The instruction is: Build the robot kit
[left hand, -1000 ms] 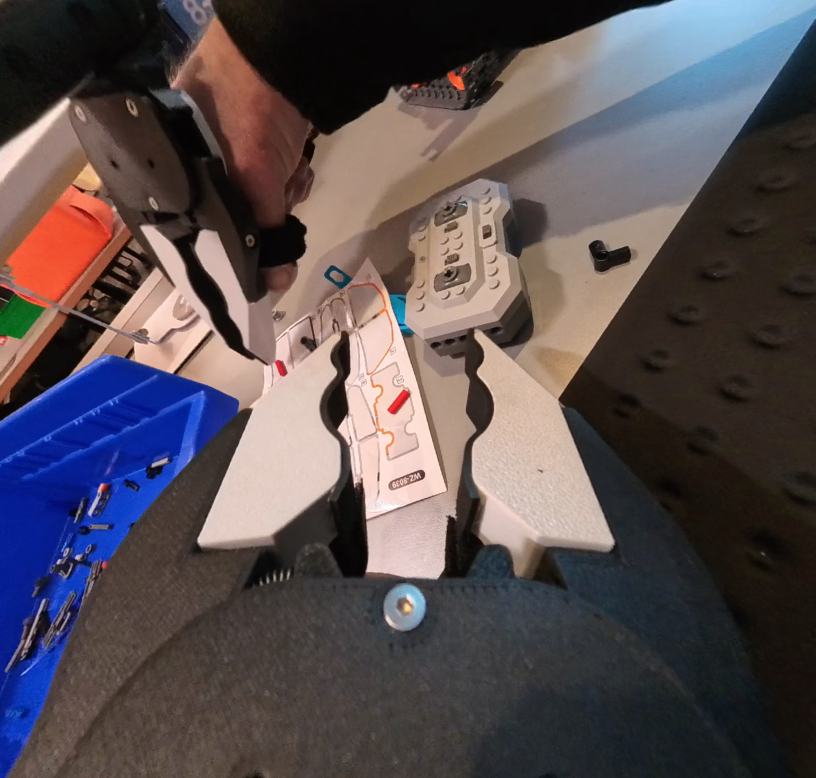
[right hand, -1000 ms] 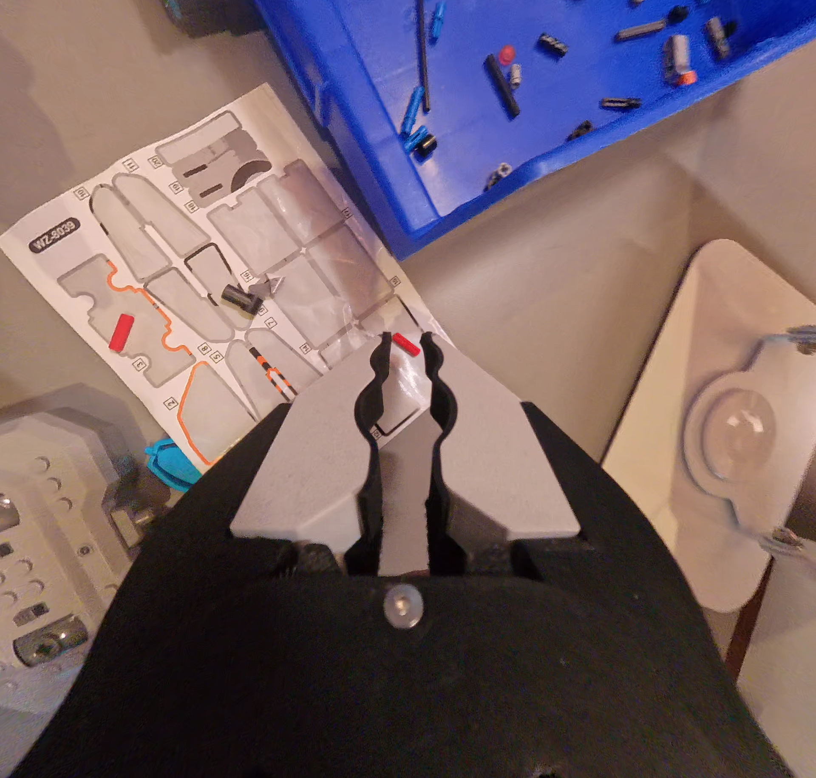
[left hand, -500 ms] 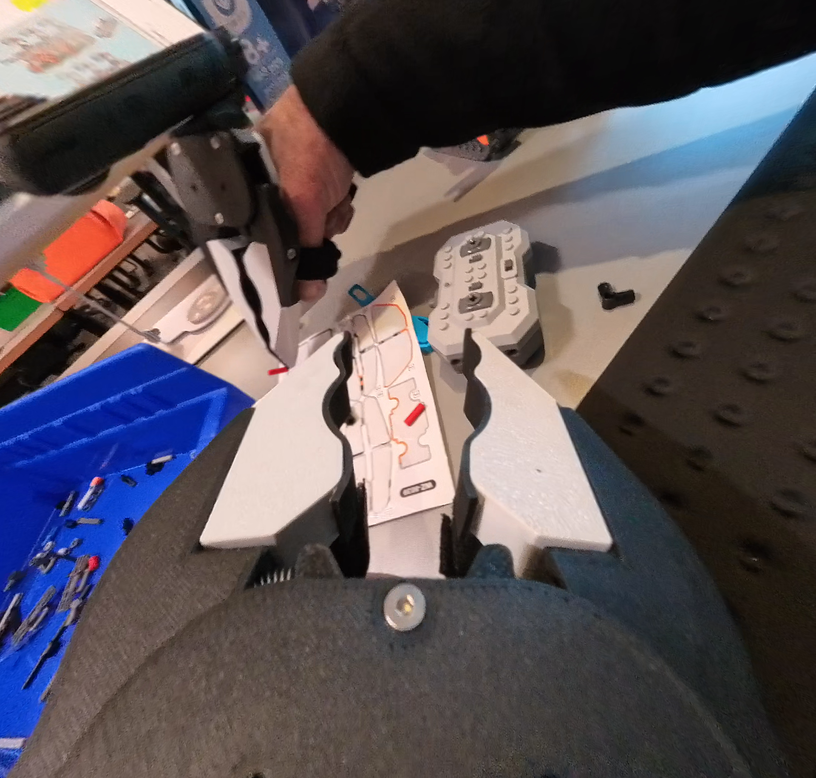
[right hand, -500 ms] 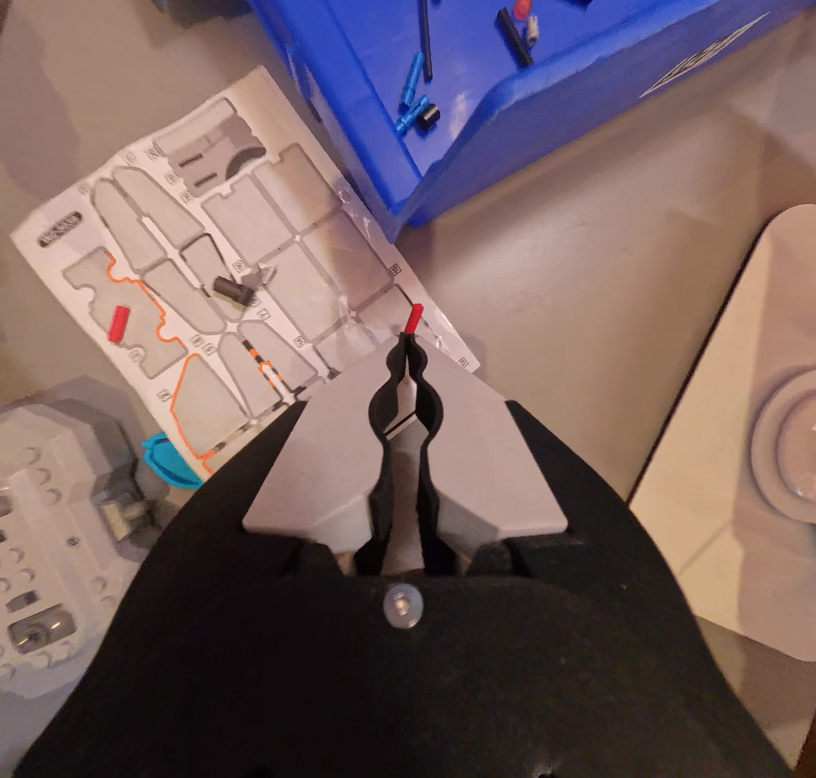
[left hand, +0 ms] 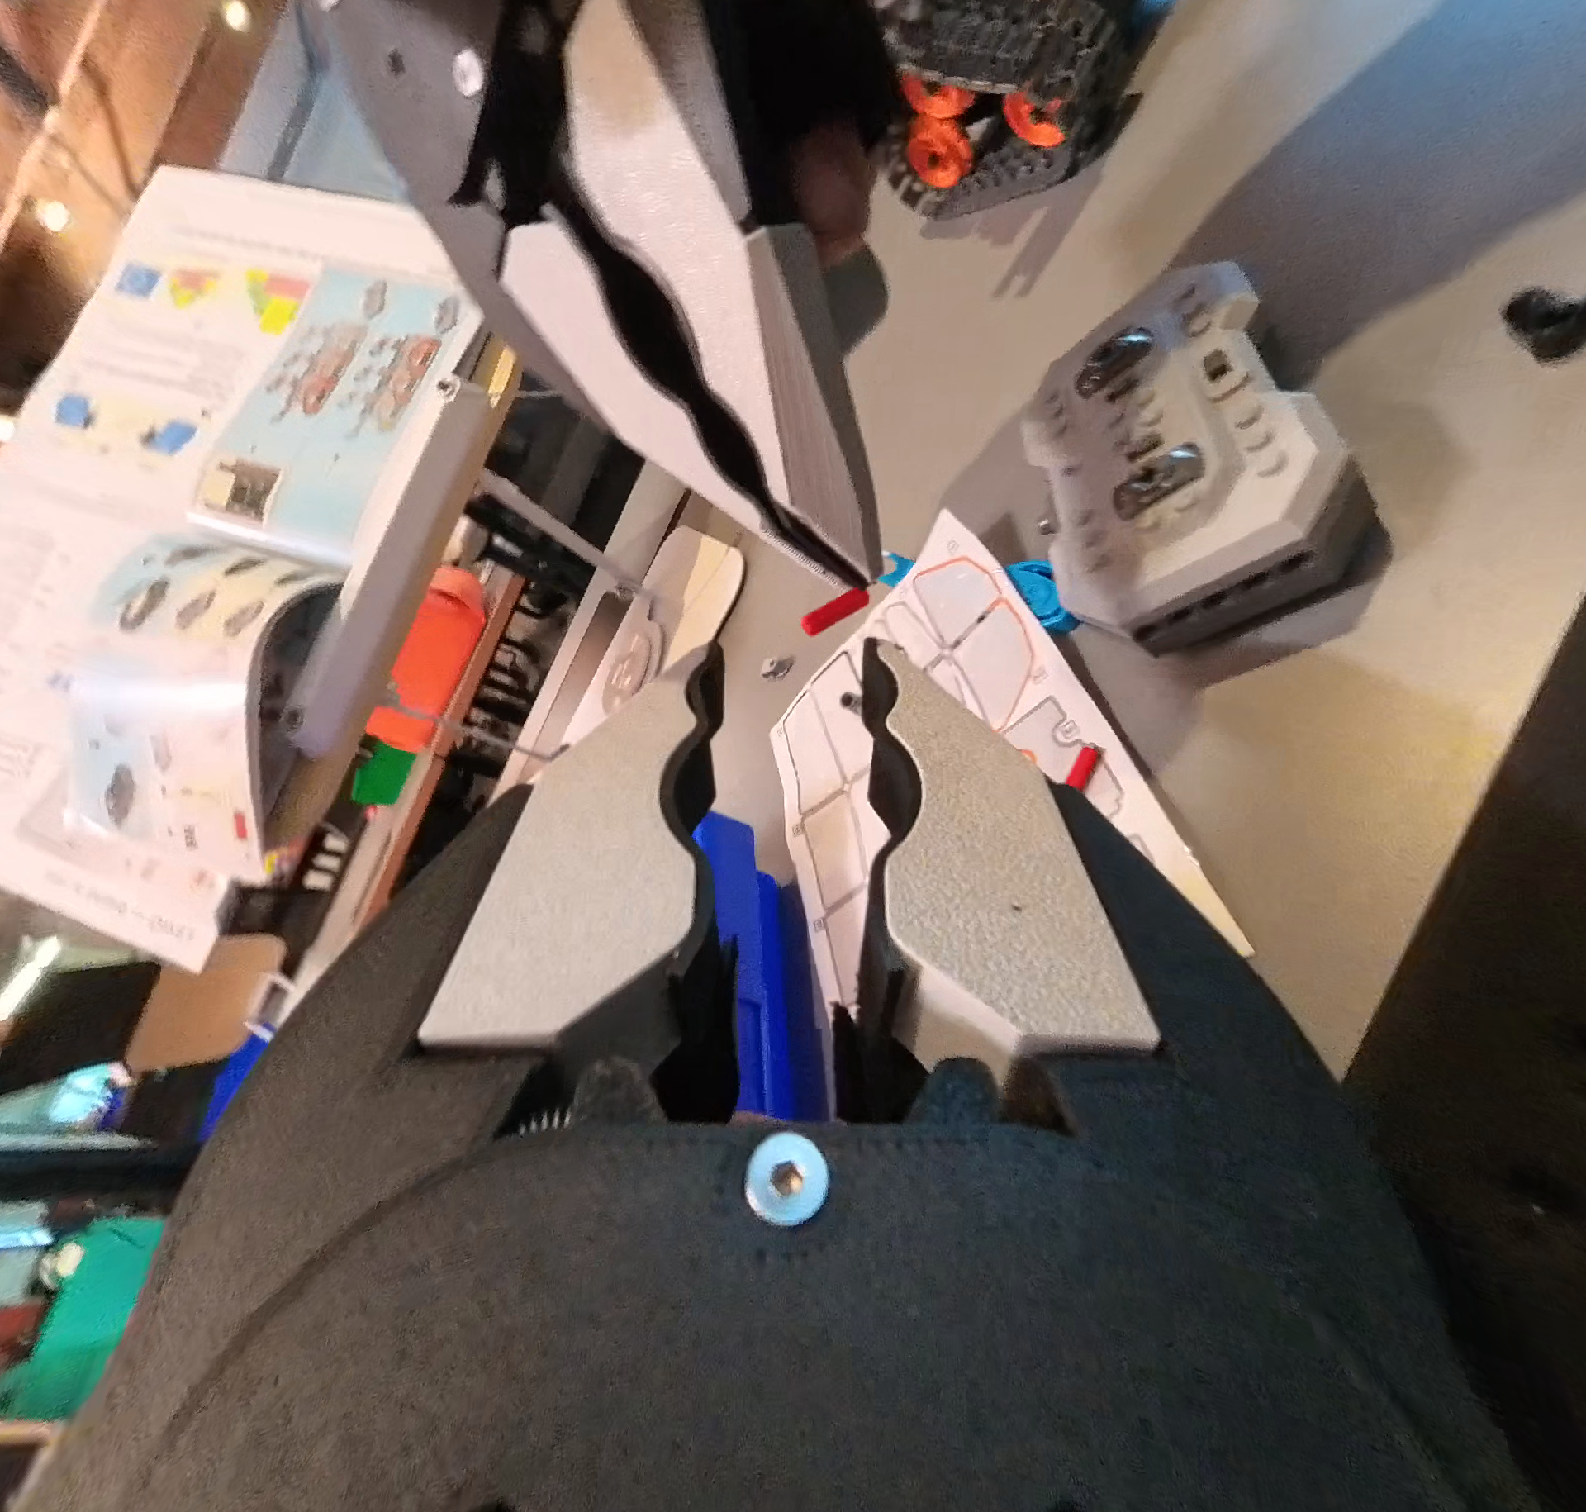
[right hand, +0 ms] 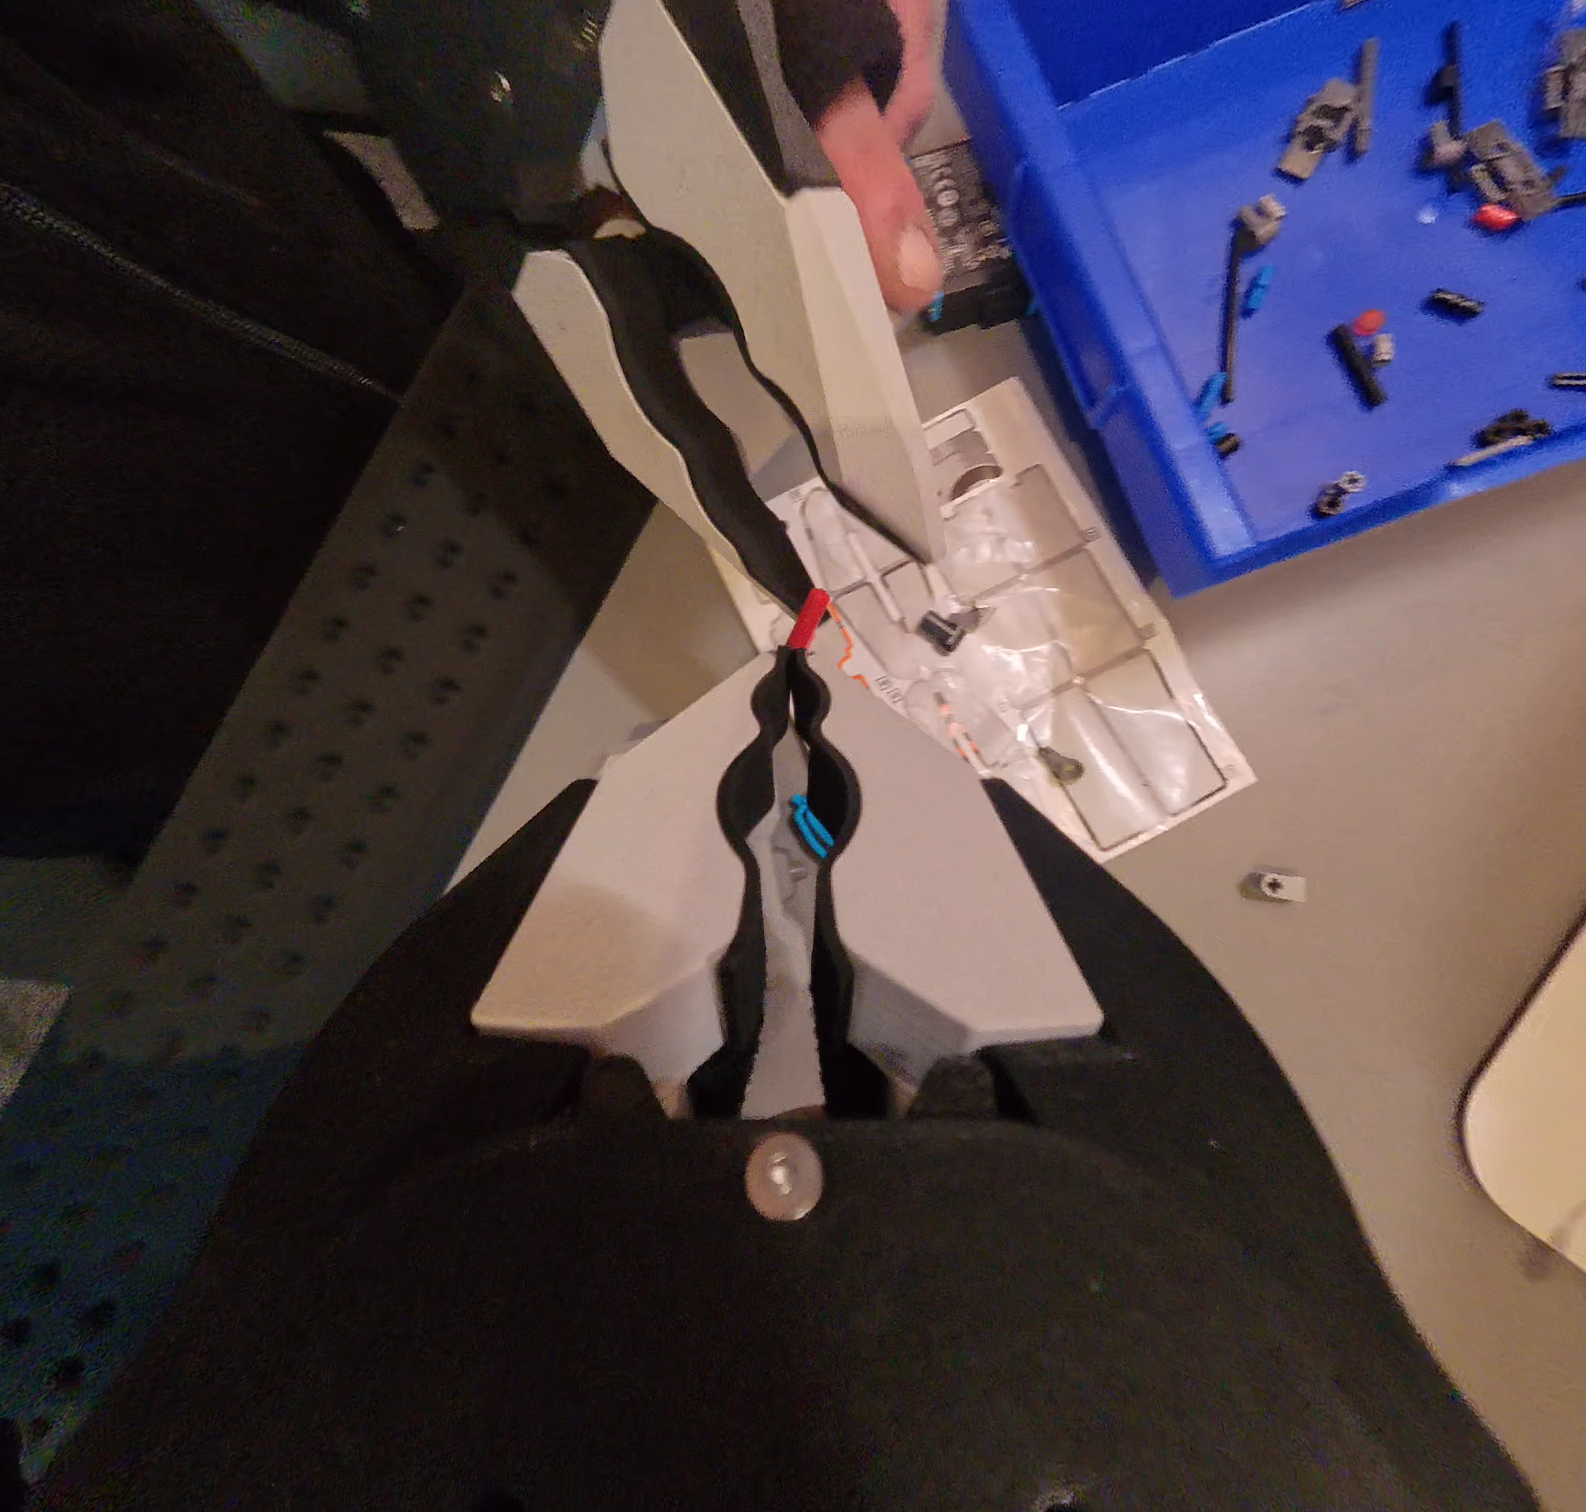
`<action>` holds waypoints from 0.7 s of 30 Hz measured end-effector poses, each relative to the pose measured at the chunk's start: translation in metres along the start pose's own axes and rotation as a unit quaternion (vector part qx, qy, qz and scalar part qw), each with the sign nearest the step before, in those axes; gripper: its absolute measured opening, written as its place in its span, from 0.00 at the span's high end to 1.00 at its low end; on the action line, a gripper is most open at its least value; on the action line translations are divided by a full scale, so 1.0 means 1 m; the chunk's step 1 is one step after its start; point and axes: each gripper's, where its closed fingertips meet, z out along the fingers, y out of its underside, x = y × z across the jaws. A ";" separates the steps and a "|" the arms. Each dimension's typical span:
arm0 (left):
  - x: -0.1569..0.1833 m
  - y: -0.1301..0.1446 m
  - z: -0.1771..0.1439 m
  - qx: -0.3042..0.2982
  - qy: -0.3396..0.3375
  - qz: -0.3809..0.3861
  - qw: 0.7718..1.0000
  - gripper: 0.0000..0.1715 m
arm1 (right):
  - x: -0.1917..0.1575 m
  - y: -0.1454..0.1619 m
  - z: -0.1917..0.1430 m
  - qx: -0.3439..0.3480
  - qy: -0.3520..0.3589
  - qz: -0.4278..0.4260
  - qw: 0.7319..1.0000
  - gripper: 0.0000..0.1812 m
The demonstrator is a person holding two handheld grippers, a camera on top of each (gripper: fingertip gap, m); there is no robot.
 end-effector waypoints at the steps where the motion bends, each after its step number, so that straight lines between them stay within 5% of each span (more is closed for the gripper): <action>1: 0.005 -0.002 0.001 0.004 0.009 0.020 1.000 0.83 | -0.005 0.001 0.001 -0.005 -0.012 -0.003 1.000 1.00; 10: 0.020 -0.016 0.002 0.024 0.009 0.113 0.993 0.90 | -0.020 0.013 0.006 -0.052 -0.063 0.004 0.997 1.00; 15: 0.027 -0.014 0.007 0.021 0.016 0.115 0.993 0.88 | -0.020 0.016 0.006 -0.053 -0.077 0.013 0.996 1.00; 17: 0.032 -0.011 0.009 0.016 0.027 0.125 0.992 0.98 | -0.019 0.016 0.006 -0.049 -0.078 0.021 0.996 1.00; 21: 0.035 -0.010 0.011 0.014 0.028 0.125 0.992 0.99 | -0.020 0.015 0.007 -0.049 -0.081 0.020 0.995 1.00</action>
